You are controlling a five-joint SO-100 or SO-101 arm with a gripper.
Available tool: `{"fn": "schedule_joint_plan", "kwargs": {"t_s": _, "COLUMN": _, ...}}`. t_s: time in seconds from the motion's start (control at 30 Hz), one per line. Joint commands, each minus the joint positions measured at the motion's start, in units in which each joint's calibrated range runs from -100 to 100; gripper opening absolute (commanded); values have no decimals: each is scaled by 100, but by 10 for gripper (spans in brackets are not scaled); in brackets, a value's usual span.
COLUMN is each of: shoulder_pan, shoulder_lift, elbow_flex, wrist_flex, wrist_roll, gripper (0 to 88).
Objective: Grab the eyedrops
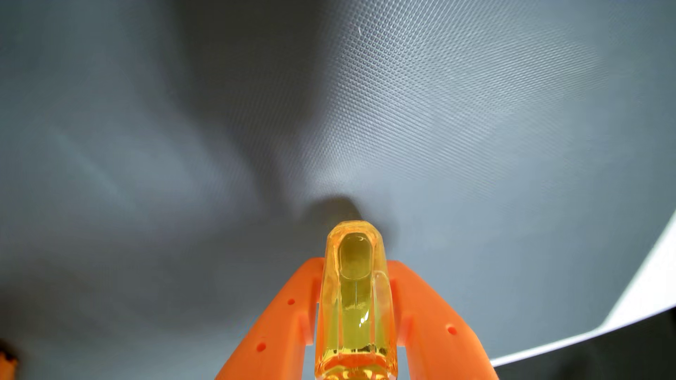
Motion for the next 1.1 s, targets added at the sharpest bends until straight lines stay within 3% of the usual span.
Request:
{"fn": "schedule_joint_plan", "kwargs": {"t_s": 0.0, "shoulder_pan": 92, "shoulder_lift": -813, "elbow_flex": -588, "wrist_flex": 717, "wrist_roll": 246, "gripper": 6}}
{"fn": "schedule_joint_plan", "kwargs": {"t_s": 0.27, "shoulder_pan": -83, "shoulder_lift": -1662, "elbow_flex": -885, "wrist_flex": 1080, "wrist_roll": 963, "gripper": 6}}
{"fn": "schedule_joint_plan", "kwargs": {"t_s": 0.5, "shoulder_pan": -274, "shoulder_lift": -1679, "elbow_flex": -399, "wrist_flex": 379, "wrist_roll": 1376, "gripper": 6}}
{"fn": "schedule_joint_plan", "kwargs": {"t_s": 1.07, "shoulder_pan": -282, "shoulder_lift": -1739, "elbow_flex": 42, "wrist_flex": 59, "wrist_roll": 1350, "gripper": 6}}
